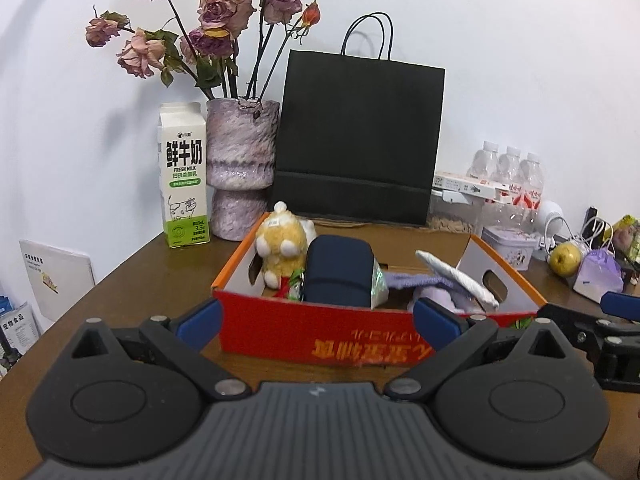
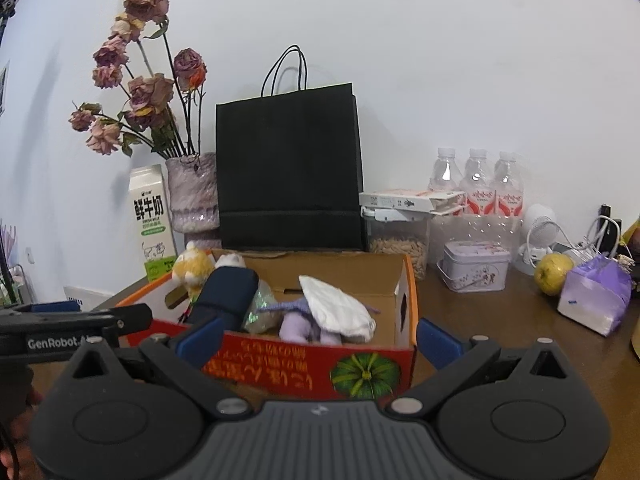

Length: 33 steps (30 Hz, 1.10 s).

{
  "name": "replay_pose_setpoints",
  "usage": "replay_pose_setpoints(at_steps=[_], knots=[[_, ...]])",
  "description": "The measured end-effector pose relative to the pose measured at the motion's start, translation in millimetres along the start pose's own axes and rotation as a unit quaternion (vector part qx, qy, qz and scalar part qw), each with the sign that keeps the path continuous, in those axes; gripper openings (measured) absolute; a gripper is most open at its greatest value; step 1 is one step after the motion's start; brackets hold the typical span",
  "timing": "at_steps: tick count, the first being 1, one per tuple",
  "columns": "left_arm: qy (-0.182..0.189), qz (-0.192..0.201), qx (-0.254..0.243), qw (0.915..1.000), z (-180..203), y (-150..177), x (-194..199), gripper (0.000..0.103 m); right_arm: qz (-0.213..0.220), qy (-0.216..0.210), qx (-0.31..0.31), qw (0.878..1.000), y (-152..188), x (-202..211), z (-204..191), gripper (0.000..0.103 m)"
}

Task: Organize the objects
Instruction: 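Withdraw both grippers from the box toward the cable and sponge block, then grasp the black braided cable with the right gripper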

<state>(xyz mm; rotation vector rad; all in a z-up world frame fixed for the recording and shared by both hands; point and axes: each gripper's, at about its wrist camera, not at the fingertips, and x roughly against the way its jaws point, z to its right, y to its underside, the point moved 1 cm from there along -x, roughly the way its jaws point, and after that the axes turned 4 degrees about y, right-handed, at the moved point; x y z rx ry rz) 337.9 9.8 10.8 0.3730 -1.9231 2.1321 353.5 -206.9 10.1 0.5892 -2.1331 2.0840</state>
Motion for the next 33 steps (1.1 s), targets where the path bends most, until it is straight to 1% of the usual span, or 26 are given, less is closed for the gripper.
replay_pose_setpoints(at_steps=[9, 19, 27, 33], knots=[[0.004, 0.0, 0.001, 1.0, -2.9, 15.8, 27.0, 0.103, -0.002, -0.005, -0.004, 1.0, 16.4, 29.9, -0.5, 0.103], [0.012, -0.026, 0.008, 0.9996, -15.9, 40.8, 49.4, 0.103, -0.024, 0.0, 0.009, 1.0, 44.5, 50.7, -4.0, 0.103], [0.022, -0.045, 0.005, 0.9987, -23.0, 50.9, 61.0, 0.103, -0.064, -0.009, 0.023, 0.998, 76.2, 64.7, -12.4, 0.103], [0.029, -0.055, 0.005, 0.9981, -29.6, 56.8, 68.2, 0.103, -0.111, -0.039, 0.031, 0.993, 88.8, 65.5, -19.5, 0.103]])
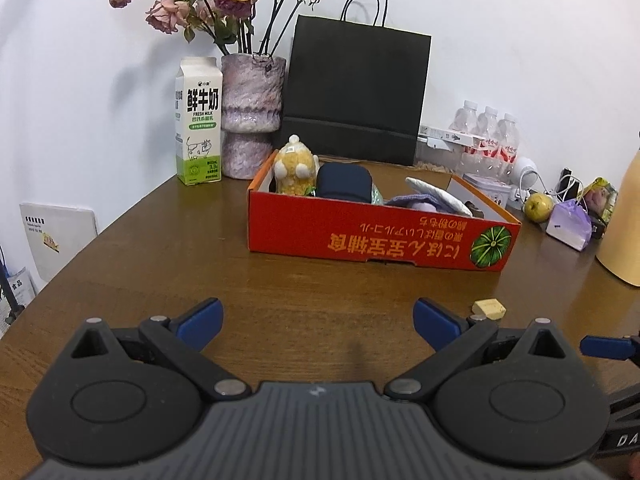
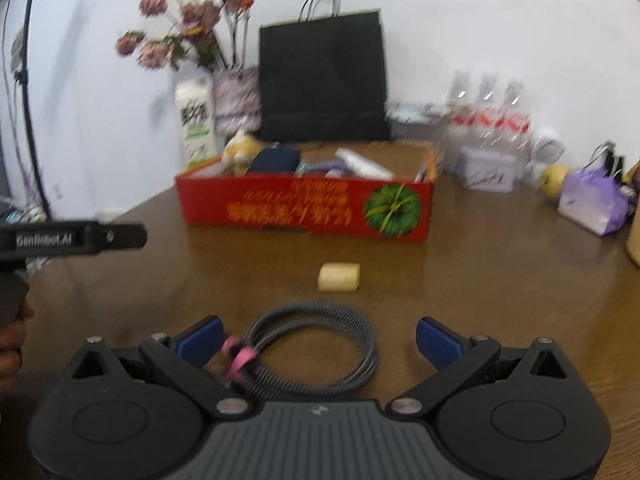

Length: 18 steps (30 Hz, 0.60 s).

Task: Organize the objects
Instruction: 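Grasp the black braided cable with the right gripper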

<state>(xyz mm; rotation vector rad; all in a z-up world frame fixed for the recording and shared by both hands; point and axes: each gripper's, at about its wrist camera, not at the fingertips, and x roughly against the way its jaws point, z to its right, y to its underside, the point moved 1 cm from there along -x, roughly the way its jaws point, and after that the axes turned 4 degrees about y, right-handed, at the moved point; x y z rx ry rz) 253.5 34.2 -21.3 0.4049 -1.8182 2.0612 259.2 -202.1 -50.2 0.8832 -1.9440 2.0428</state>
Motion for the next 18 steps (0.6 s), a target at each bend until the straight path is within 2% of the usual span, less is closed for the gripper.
replay_pose_setpoints(at_steps=[4, 9, 12, 18], knots=[[-0.001, -0.008, 0.007, 0.9999, -5.2, 2.5, 1.9, 0.103, -0.015, 0.002, 0.002, 1.0, 1.4, -2.1, -2.6, 0.103], [0.001, -0.02, 0.009, 0.9998, -7.3, 5.7, 3.2, 0.103, -0.059, 0.005, -0.009, 0.998, 1.4, -17.5, 0.5, 0.103], [0.003, -0.024, 0.008, 0.9997, -7.4, 7.5, 4.1, 0.103, -0.068, 0.03, 0.017, 0.997, 0.3, -24.5, -8.4, 0.103], [0.004, -0.026, 0.011, 0.9996, -9.3, 9.5, 4.9, 0.103, -0.069, 0.026, 0.02, 0.997, -7.0, -37.6, -13.8, 0.103]])
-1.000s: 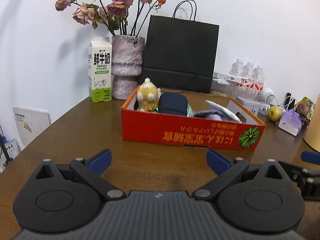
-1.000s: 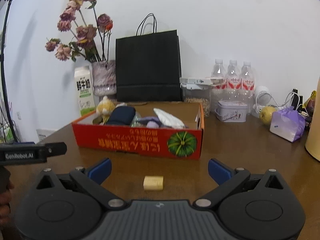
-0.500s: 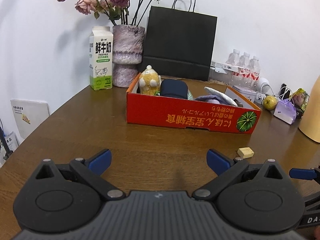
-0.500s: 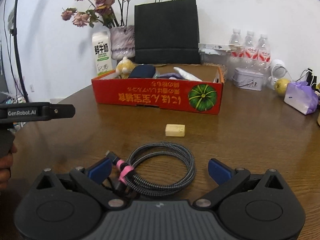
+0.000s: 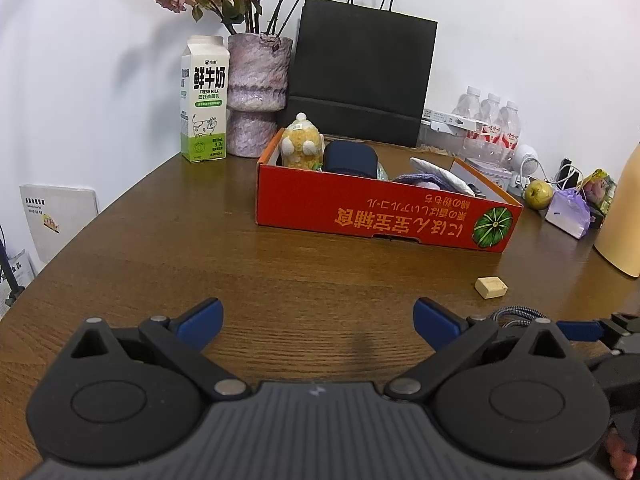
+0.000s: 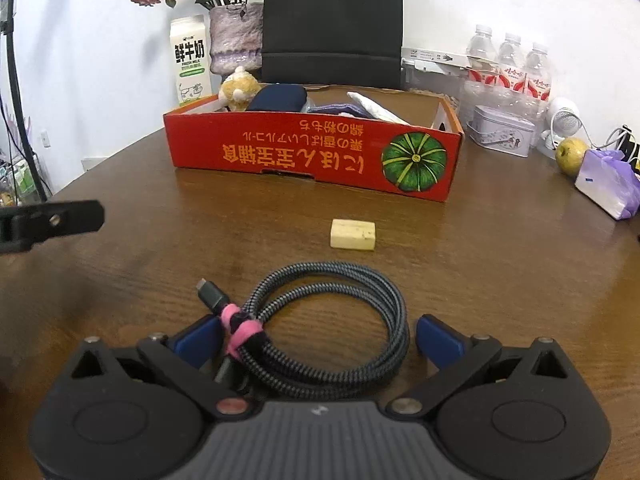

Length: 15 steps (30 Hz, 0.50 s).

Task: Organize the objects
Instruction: 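Grasp the black braided cable with the right gripper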

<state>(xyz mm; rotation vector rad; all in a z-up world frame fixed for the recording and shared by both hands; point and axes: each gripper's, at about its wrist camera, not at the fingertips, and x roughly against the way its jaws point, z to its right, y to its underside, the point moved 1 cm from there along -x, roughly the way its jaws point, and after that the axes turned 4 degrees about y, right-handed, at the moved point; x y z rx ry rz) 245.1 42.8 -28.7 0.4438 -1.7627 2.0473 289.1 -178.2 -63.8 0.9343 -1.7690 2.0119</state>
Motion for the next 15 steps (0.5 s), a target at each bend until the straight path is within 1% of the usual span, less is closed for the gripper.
replay_pose_setpoints(at_steps=[5, 6, 7, 15], knots=[[0.0, -0.003, 0.004, 1.0, -1.1, 1.4, 0.1, 0.103, 0.001, -0.007, 0.002, 1.0, -2.4, -2.4, -0.5, 0.102], [0.0, -0.002, 0.005, 1.0, -1.0, 1.7, 0.3, 0.103, 0.004, -0.007, 0.002, 1.0, -2.1, -1.4, -0.4, 0.1], [0.0, -0.002, 0.005, 1.0, -0.9, 1.9, 0.6, 0.103, 0.007, -0.004, 0.001, 1.0, -2.4, -0.9, -0.1, 0.094], [-0.001, 0.0, 0.002, 1.0, 0.5, 2.8, 0.8, 0.103, 0.016, 0.005, -0.009, 1.0, -3.0, 1.6, 3.4, 0.092]])
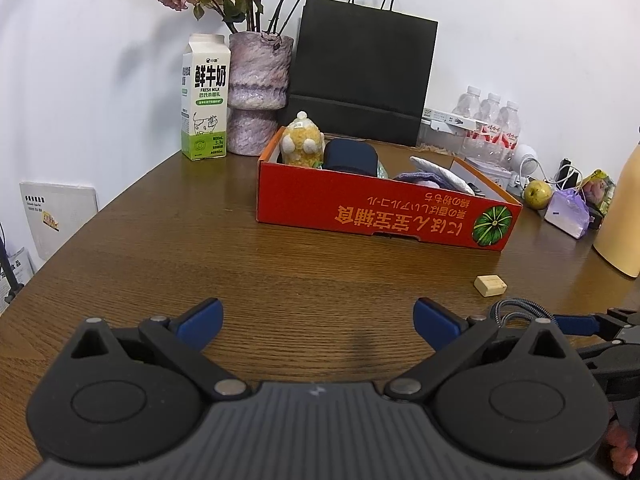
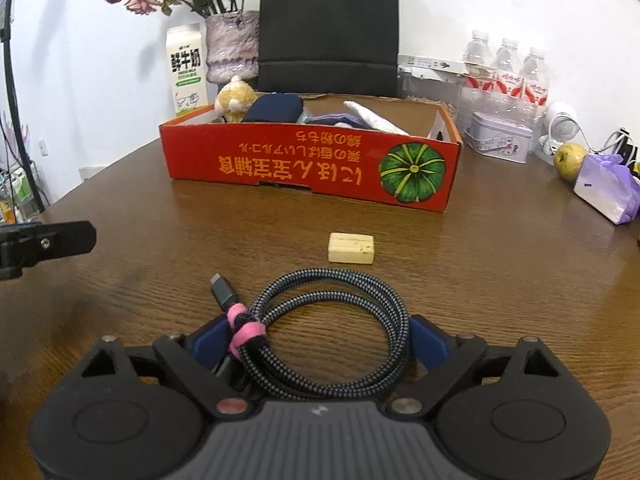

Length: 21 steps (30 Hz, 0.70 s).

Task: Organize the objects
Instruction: 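Grasp the black braided cable with the right gripper, then grasp the yellow sponge block with the left gripper while the right gripper holds the cable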

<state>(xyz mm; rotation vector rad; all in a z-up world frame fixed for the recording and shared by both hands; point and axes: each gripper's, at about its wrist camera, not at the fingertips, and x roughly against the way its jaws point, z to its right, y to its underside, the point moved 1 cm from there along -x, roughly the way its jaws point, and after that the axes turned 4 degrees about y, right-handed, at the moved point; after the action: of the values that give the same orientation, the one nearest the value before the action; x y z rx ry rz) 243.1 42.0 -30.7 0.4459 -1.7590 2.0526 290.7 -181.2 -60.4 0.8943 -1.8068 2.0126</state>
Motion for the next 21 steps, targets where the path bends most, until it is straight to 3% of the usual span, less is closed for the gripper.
replay_pose_setpoints(at_steps=[13, 21], knots=[[-0.007, -0.005, -0.004, 1.0, 1.3, 3.9, -3.3, 0.103, 0.068, 0.019, 0.012, 0.997, 0.1, 20.7, -1.9, 0.092], [-0.016, -0.01, -0.013, 0.9997, 9.3, 5.1, -6.3, 0.103, 0.087, 0.017, 0.009, 0.996, -0.5, 27.1, 3.5, 0.092]])
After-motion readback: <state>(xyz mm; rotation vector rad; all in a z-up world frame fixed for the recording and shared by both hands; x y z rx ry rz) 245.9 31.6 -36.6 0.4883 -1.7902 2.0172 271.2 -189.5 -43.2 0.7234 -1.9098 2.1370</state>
